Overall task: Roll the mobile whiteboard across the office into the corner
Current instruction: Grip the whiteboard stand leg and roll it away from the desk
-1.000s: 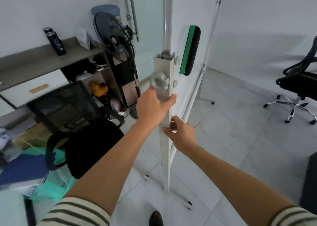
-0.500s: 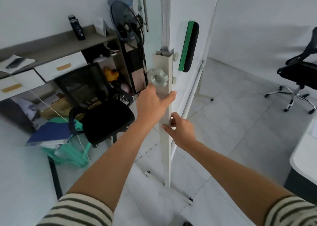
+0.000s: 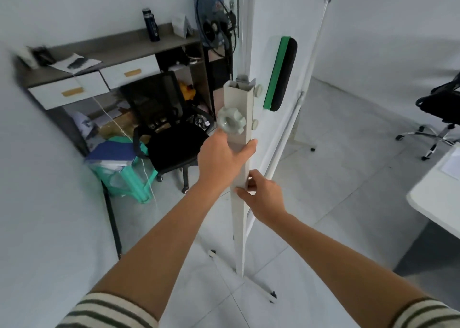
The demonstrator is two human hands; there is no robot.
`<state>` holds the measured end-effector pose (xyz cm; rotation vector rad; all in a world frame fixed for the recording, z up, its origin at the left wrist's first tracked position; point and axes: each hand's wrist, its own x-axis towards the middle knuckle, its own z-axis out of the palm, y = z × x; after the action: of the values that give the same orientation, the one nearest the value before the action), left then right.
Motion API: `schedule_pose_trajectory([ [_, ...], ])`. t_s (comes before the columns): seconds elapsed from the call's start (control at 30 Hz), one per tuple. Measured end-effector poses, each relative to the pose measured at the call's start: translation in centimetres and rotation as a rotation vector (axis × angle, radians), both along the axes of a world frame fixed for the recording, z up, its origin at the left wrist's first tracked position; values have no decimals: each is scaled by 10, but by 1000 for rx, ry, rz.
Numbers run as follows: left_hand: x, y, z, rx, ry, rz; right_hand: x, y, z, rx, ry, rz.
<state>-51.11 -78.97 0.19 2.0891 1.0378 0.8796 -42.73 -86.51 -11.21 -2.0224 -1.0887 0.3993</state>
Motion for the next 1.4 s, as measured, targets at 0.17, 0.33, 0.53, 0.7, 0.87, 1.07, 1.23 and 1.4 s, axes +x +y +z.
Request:
schedule_pose_trajectory([
  [0.17, -54, -57, -1, -59, -15, 131, -45, -44, 4, 0, 13, 152],
  [0.33, -102, -111, 1, -106, 14, 246, -86, -90, 9, 9, -7, 311],
  [0.53, -159, -211, 6, -148, -59, 292, -136, -171, 7, 41, -38, 455],
  [0.7, -195, -291, 9, -159, -67, 345, -168, -240, 4, 34, -42, 535],
  [0.87, -225, -364, 4, -166, -78, 398, -195, -312, 2, 48, -52, 573],
  [1.07, -248, -454, -4, -154, -92, 429, -218, -401, -2, 78, -51, 579],
  [1.23, -260, -539, -3, -163, -108, 472, -228, -479, -1, 57, -46, 636],
  [1.4, -265, -614, -6, -150, -86, 525, -229, -550, -1, 71, -40, 702],
])
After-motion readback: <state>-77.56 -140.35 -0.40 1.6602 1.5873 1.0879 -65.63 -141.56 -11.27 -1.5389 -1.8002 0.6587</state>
